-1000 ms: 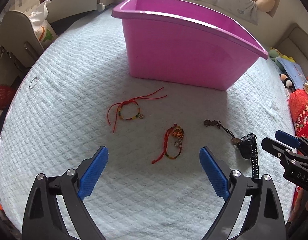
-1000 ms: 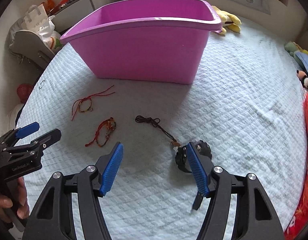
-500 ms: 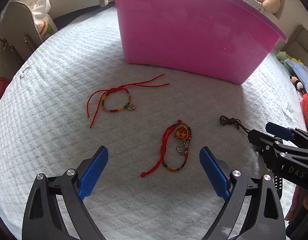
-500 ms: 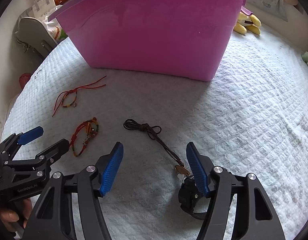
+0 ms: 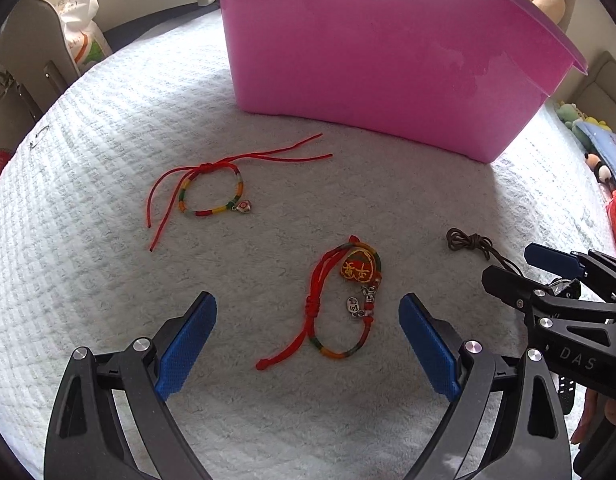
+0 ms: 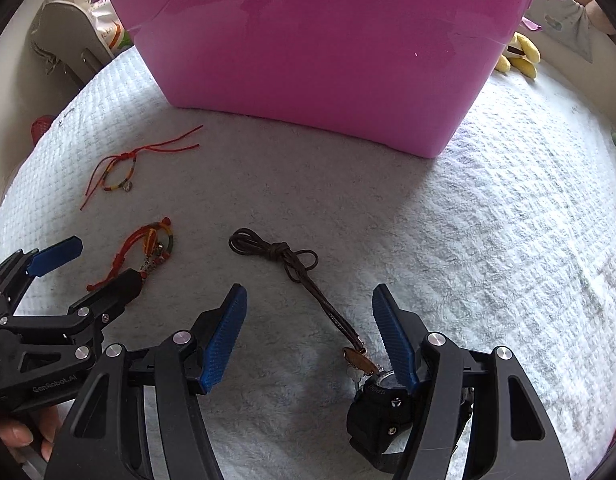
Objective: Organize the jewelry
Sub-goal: 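Close the left tool on the red charm bracelet while the right tool grasps the brown leather cord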
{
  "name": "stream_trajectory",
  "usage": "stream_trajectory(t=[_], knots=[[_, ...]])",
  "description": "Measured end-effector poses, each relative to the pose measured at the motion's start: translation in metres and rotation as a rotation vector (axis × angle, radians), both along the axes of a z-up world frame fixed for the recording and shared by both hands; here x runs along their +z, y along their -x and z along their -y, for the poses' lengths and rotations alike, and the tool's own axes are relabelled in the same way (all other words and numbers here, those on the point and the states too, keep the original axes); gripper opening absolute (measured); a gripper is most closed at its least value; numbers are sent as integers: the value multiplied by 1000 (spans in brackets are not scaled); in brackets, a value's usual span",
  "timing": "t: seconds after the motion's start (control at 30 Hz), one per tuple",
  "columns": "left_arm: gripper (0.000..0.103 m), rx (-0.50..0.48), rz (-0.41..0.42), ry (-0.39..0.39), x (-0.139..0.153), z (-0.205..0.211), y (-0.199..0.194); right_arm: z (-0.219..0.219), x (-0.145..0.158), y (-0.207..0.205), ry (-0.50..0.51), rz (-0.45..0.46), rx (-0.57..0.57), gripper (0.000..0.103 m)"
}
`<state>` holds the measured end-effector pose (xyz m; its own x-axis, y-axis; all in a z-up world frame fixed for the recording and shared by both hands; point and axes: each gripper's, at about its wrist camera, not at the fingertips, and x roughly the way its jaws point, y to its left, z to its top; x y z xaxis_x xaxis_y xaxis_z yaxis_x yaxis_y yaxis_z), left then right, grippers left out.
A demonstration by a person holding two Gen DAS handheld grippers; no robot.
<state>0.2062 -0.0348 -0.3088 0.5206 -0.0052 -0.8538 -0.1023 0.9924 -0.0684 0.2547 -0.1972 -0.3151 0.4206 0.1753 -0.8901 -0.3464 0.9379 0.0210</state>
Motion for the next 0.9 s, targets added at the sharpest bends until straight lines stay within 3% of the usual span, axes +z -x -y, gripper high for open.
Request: stream_trajectory(t=[0.33, 0.9], knots=[[91, 1, -7, 7, -10, 4, -5, -5, -11, -7, 21, -19, -3, 63], [93, -13, 26, -47, -32, 19, -23, -26, -24, -31, 40, -14, 3, 62]])
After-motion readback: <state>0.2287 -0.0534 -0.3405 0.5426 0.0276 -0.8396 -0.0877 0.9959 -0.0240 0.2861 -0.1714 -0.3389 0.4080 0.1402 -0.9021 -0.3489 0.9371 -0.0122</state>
